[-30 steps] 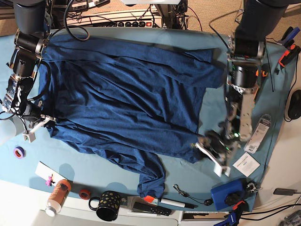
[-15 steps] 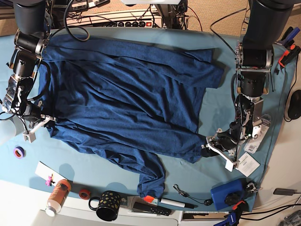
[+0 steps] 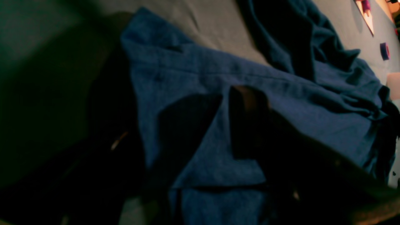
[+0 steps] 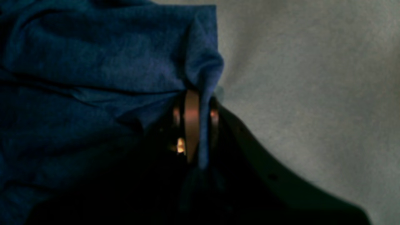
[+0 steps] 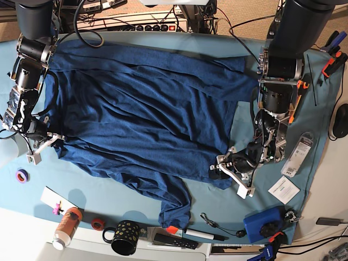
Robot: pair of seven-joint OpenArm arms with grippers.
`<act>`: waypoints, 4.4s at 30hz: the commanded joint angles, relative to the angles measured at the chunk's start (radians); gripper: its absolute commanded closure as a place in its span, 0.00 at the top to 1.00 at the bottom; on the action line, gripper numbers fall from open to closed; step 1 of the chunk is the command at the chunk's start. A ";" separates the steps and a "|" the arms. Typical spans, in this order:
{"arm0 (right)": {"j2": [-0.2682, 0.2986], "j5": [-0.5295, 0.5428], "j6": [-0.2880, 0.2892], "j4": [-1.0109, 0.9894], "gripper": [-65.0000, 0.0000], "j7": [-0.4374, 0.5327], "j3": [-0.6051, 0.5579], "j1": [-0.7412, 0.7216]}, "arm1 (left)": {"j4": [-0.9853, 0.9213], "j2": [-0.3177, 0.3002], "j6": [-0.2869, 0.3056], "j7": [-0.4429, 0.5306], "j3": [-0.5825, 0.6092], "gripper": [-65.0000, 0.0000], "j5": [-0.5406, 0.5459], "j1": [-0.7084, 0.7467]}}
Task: Layout the t-shirt on the table in an organized manner, then fold the t-shirt properly
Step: 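Drag the shirt side with the left gripper toward the right gripper, folding lengthwise, then lay the folded side flat on the shirt with the left gripper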
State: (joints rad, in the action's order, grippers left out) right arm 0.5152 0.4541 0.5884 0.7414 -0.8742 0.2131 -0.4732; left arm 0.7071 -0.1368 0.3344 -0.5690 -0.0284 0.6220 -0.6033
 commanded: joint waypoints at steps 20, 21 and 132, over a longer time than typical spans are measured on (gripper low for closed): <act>0.008 0.039 0.064 0.023 0.00 -0.004 0.074 -0.009 | 0.040 -0.022 0.269 0.049 -0.001 0.00 0.080 -0.048; 0.009 0.059 0.081 0.032 0.00 -0.018 0.099 -0.009 | 0.040 -0.027 0.281 0.045 -0.001 0.00 0.090 -0.048; 0.064 0.158 0.110 0.432 0.41 -0.265 0.305 0.296 | 0.472 -0.179 0.364 -0.512 -0.249 0.41 0.606 0.373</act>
State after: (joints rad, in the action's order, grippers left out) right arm 0.5488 0.5995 0.6971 1.1542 -1.1603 0.5133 -0.1604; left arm 1.1595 -0.3050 0.6895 -1.0962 -0.2707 1.1976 -0.2081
